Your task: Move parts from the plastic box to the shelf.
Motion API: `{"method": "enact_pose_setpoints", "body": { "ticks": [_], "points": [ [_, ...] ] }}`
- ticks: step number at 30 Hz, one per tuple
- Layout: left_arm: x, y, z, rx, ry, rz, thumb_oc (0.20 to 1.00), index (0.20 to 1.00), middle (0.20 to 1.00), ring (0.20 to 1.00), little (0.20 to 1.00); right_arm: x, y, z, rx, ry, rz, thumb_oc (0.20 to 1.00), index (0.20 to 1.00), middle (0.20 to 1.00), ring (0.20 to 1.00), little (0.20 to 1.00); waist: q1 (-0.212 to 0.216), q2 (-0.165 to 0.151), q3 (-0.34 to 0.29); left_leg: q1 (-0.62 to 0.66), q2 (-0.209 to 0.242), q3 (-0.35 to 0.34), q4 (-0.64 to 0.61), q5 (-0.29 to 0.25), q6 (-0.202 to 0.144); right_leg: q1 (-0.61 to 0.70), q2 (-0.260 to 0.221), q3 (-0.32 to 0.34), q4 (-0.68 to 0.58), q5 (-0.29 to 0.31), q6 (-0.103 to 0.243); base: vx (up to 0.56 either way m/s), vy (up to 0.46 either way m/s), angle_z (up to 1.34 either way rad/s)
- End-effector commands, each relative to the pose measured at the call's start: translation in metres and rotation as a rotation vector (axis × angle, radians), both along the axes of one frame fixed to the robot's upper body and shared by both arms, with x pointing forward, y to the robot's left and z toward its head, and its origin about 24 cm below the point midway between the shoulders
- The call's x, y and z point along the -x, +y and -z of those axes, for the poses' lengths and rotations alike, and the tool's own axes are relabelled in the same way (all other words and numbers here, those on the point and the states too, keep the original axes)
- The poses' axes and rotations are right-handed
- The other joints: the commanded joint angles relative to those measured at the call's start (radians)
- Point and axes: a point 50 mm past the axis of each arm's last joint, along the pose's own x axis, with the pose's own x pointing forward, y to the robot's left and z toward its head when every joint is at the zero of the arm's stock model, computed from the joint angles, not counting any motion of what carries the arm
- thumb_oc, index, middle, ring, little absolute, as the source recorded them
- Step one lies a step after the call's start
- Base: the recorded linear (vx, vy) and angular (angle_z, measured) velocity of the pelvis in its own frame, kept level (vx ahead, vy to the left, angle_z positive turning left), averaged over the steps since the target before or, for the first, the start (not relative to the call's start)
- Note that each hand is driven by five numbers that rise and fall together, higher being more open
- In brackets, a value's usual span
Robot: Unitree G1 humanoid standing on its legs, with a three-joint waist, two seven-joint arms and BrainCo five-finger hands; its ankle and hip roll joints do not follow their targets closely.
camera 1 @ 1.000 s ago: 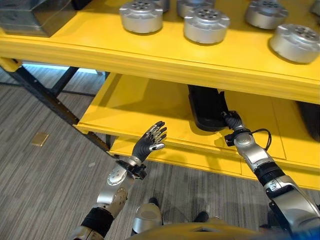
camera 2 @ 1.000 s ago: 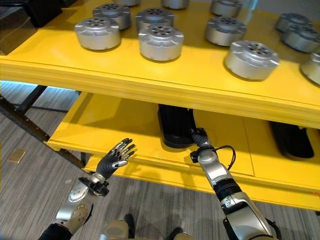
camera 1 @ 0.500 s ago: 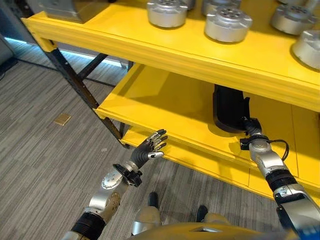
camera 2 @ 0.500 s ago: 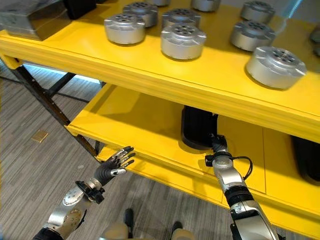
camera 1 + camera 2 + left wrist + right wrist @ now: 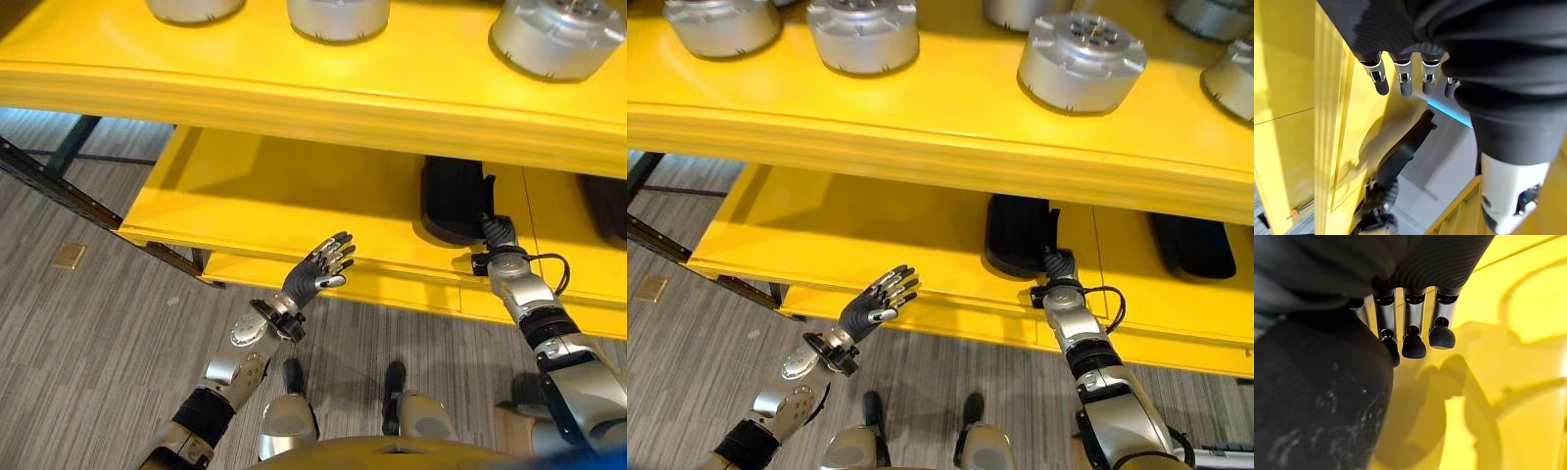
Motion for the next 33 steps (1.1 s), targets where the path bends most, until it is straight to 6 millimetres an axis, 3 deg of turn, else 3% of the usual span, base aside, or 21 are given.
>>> {"method": "enact_pose_setpoints", "body": {
  "ticks": [1,6,7,13,14,26,29,33],
  "points": [
    [-0.005,-0.004,-0.025,0.055,-0.12,-0.014,1.0,1.0,1.0,1.0,1.0,-0.026,-0.008,-0.069,0.026,-0.25,0.024,0.2,0.2,0.2,0.2,0.2,0.026,-0.031,0.014,0.015,0.029,0.043,0.144,-0.136,-0.018,-0.007,-0.045,-0.06,0.082,-0.03,0.016,-0.09,-0.049,0.04],
    [-0.008,-0.006,-0.032,0.051,-0.141,0.002,1.0,1.0,1.0,1.0,1.0,-0.027,-0.017,-0.081,0.038,-0.284,0.043,0.2,0.2,0.2,0.2,0.2,0.027,-0.026,0.036,-0.01,0.034,0.033,0.158,-0.134,-0.021,-0.032,-0.048,-0.054,0.104,-0.037,0.013,-0.05,-0.041,-0.01],
    [-0.011,-0.008,-0.041,0.044,-0.176,-0.007,1.0,1.0,1.0,1.0,1.0,-0.031,-0.027,-0.109,0.094,-0.343,0.042,0.2,0.2,0.2,0.2,0.2,0.027,-0.016,0.071,-0.036,0.041,0.026,0.164,-0.124,-0.029,-0.06,-0.043,-0.054,0.115,-0.04,0.009,-0.09,-0.07,0.0],
    [-0.016,-0.005,-0.052,0.076,-0.212,-0.052,1.0,1.0,1.0,1.0,1.0,-0.038,-0.03,-0.146,0.175,-0.404,0.048,0.2,0.2,0.2,0.2,0.2,0.031,0.001,0.112,-0.077,0.047,0.016,0.167,-0.108,-0.041,-0.113,-0.037,-0.055,0.141,-0.049,0.001,-0.06,-0.036,-0.01],
    [-0.016,-0.006,-0.057,0.084,-0.23,-0.043,1.0,1.0,1.0,1.0,1.0,-0.04,-0.033,-0.161,0.214,-0.425,0.055,0.2,0.2,0.2,0.2,0.2,0.034,0.008,0.132,-0.101,0.045,0.007,0.175,-0.106,-0.043,-0.147,-0.034,-0.054,0.166,-0.056,-0.004,-0.08,-0.041,-0.07],
    [-0.012,-0.009,-0.059,0.065,-0.222,-0.017,1.0,1.0,1.0,1.0,1.0,-0.042,-0.033,-0.207,0.354,-0.493,0.084,0.2,0.2,0.2,0.2,0.2,0.048,0.031,0.186,-0.176,0.031,-0.033,0.242,-0.138,-0.045,-0.254,-0.051,-0.037,0.31,-0.116,-0.001,-0.01,-0.03,0.02],
    [-0.009,-0.008,-0.057,0.068,-0.219,-0.011,1.0,1.0,1.0,1.0,1.0,-0.042,-0.036,-0.209,0.38,-0.494,0.096,0.2,0.2,0.2,0.2,0.2,0.053,0.036,0.188,-0.195,0.032,-0.025,0.24,-0.119,-0.038,-0.275,-0.052,-0.046,0.312,-0.101,-0.013,-0.06,-0.034,0.03],
    [-0.006,-0.008,-0.053,0.066,-0.208,0.002,1.0,1.0,1.0,1.0,1.0,-0.041,-0.038,-0.21,0.43,-0.481,0.105,0.2,0.2,0.2,0.2,0.2,0.055,0.04,0.188,-0.187,0.028,-0.037,0.244,-0.14,-0.047,-0.278,-0.058,-0.038,0.337,-0.129,-0.004,0.06,-0.011,0.04]
  ]
}}
